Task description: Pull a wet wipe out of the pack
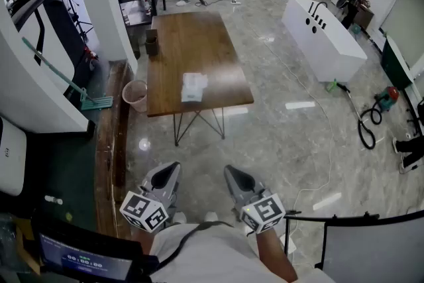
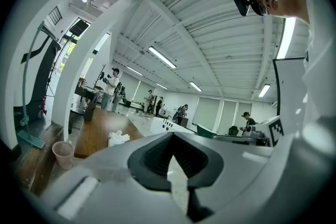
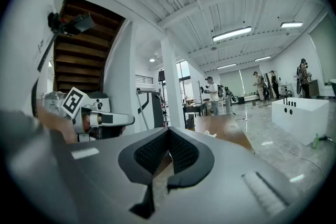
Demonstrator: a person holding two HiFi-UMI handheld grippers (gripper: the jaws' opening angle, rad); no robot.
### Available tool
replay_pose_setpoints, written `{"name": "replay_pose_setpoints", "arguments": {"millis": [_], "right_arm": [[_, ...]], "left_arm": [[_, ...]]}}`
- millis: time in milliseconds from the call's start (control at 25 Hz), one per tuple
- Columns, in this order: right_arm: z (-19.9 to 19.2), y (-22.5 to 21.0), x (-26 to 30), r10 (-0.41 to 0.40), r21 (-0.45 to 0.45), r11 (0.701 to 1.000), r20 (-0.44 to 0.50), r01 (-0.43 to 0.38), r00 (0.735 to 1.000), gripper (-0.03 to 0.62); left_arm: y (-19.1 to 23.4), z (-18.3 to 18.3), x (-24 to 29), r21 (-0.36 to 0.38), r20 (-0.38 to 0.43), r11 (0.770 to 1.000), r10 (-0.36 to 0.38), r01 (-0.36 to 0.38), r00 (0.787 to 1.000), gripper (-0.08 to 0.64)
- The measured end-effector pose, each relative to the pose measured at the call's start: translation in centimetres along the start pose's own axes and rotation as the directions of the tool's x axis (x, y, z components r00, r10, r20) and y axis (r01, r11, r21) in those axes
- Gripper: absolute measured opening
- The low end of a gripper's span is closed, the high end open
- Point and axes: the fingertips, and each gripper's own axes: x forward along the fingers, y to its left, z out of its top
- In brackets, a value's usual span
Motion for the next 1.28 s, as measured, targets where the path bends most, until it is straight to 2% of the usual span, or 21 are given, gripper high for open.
{"name": "replay_pose_setpoints", "arguments": {"millis": [280, 480, 640, 920, 1080, 1280], "right_arm": [[-0.4, -1.1, -1.9, 0.026, 0.006, 1.0, -0.004, -0.026, 1.0, 0.008], [-1.3, -1.7, -2.9, 0.106, 0.062, 0.992, -0.001, -0.106, 0.994, 0.008], [-1.7, -2.2, -3.5, 0.149, 0.116, 0.982, 0.013, -0.15, 0.989, 0.008], [-2.7, -3.5, -4.8, 0.167, 0.178, 0.969, 0.025, -0.169, 0.986, 0.008], [-3.7, -4.4, -5.7, 0.15, 0.221, 0.963, 0.028, -0.153, 0.988, 0.008], [-4.3, -5.7, -5.6, 0.134, 0.223, 0.966, 0.015, -0.133, 0.991, 0.008]], "left_arm": [[-2.5, -0.8, 1.5, 0.018, -0.023, 1.0, 0.009, -0.008, 1.0, 0.006], [-4.2, -1.9, 2.3, 0.025, -0.037, 0.999, 0.029, -0.028, 0.999, 0.006], [-5.9, -3.1, 2.8, -0.006, -0.068, 1.0, -0.018, 0.017, 0.998, 0.006], [-7.7, -4.4, 4.3, -0.044, -0.145, 0.995, -0.094, 0.088, 0.985, 0.005], [-8.1, -3.9, 5.9, -0.053, -0.132, 0.992, -0.117, 0.111, 0.984, 0.002], [-7.2, -3.7, 7.7, -0.068, -0.104, 0.993, -0.102, 0.095, 0.989, 0.005]]}}
